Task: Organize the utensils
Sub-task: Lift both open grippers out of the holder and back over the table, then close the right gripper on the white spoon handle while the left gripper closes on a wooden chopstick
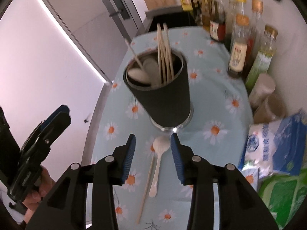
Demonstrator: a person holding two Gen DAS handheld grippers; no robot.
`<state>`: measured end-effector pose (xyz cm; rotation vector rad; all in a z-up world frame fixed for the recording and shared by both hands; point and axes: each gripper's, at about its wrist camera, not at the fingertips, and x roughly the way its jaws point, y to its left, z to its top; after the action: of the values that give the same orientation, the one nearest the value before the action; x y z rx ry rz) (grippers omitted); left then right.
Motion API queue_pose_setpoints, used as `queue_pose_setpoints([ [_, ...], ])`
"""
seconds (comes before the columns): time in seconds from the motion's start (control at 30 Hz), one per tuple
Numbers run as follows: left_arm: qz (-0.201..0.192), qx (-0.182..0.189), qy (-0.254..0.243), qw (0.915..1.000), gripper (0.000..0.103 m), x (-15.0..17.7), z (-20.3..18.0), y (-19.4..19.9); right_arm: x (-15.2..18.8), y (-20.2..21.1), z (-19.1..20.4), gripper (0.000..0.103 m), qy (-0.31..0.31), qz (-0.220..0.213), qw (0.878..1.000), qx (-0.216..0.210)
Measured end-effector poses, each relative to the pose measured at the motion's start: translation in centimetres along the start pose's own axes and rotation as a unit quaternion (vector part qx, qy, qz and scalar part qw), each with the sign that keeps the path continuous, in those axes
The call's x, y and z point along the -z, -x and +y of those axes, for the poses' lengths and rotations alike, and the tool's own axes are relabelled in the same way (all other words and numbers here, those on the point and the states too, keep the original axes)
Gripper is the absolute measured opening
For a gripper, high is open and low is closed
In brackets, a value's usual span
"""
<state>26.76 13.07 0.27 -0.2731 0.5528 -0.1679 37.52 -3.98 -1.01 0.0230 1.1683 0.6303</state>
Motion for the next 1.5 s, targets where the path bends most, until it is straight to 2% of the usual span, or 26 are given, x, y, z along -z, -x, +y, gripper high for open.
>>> queue_pose_setpoints([
  [0.33,0.052,-0.006,0.034,0.9980,0.030,5.0,2.0,0.3,1.5,-6.1,-0.7,0.039,-0.037,0.098,0.995,0.004],
  [0.7,0.091,0.004,0.099,0.9909,0.030,9.1,4.4,-0.3,1.7,-12.3,-0.1,0.039,-0.038,0.162,0.984,0.066],
  [0.87,0.093,0.006,0.124,0.9879,0.030,10.0,6.0,0.0,1.5,-14.0,0.2,0.038,-0.044,0.171,0.979,0.106],
  [1.17,0.098,0.011,0.152,0.9834,0.030,10.6,7.9,0.0,1.2,-16.3,0.4,0.028,-0.055,0.190,0.970,0.141],
  [1.43,0.108,0.021,0.160,0.9810,0.030,10.7,8.6,-0.7,0.9,-17.8,1.7,0.022,-0.047,0.188,0.966,0.174],
  [1.5,0.108,0.025,0.161,0.9806,0.030,10.6,8.7,-0.9,1.1,-17.9,2.1,0.017,-0.037,0.181,0.965,0.183],
])
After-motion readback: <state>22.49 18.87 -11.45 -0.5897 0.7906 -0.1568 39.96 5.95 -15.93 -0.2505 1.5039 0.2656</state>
